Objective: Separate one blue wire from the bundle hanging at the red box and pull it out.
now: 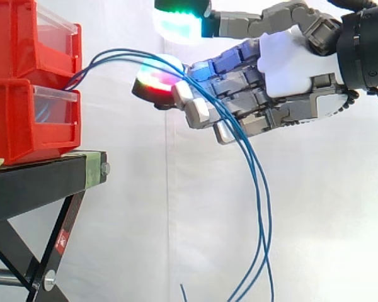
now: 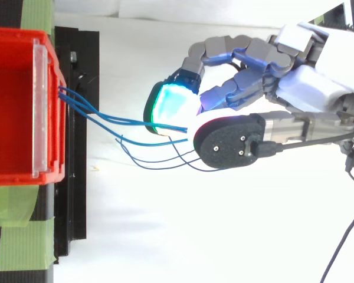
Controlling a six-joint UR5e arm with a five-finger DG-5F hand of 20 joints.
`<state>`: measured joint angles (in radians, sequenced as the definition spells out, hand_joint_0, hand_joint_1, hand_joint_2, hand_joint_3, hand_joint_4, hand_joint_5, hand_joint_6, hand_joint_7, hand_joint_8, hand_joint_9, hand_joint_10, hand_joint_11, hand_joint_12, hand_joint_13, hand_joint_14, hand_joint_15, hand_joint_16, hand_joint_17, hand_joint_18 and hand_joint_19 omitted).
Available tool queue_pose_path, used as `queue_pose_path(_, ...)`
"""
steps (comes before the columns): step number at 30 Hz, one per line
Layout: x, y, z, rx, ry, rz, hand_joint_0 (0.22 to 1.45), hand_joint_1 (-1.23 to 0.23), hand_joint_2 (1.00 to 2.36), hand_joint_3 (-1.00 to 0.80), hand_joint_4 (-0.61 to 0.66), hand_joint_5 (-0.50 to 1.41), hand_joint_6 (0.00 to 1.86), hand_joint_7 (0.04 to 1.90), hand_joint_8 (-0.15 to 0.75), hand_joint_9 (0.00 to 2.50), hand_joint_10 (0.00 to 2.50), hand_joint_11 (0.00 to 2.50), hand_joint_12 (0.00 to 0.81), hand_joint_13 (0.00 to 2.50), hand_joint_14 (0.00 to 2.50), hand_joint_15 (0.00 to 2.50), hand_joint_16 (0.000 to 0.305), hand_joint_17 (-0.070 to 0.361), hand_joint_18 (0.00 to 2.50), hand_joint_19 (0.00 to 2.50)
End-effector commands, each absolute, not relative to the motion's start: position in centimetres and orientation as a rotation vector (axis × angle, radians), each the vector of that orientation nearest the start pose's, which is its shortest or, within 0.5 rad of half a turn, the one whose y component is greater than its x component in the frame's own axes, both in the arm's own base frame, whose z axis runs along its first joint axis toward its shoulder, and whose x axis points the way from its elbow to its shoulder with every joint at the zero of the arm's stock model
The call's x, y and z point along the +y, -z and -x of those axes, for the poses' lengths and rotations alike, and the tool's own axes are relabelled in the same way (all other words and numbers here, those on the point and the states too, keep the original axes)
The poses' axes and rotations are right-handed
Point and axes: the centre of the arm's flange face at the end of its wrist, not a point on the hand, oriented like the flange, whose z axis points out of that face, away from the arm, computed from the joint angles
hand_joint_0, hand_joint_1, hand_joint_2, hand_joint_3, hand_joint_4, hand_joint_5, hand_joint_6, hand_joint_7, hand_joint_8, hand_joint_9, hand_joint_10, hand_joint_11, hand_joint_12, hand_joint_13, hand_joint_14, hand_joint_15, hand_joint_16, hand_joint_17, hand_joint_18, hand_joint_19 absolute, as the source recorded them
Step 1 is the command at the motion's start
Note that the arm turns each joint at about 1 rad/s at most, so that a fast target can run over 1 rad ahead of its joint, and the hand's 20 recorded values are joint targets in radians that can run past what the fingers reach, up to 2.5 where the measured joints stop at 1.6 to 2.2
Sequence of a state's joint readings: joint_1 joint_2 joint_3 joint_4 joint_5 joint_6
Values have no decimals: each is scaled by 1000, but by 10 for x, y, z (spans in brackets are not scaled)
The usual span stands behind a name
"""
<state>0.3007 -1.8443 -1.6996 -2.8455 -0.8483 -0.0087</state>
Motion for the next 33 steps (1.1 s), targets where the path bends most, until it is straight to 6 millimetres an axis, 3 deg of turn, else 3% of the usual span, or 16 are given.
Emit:
queue_pose_path(1, -31, -311, -574, 986, -805, -1402, 536, -685, 1000, -495, 224, -194, 687, 1211, 352, 574, 20, 1172, 411, 899, 21, 1244, 52, 117, 736, 1221)
queue_pose_path(7, -31, -311, -574, 987, -804, -1403, 615, -782, 1013, -358, 195, -232, 785, 1119, 332, 556, 20, 1206, 387, 879, 22, 1249, 49, 111, 720, 1222)
queue_pose_path(20, -30, -310, -574, 988, -803, -1403, 641, -690, 1019, -278, 194, -221, 822, 1082, 344, 630, 18, 1229, 379, 907, 22, 1249, 47, 106, 744, 1218)
queue_pose_path(33, -31, -311, -574, 987, -804, -1403, 655, -711, 1026, -169, 185, -222, 826, 1090, 338, 633, 20, 1237, 384, 904, 22, 1247, 48, 107, 746, 1210)
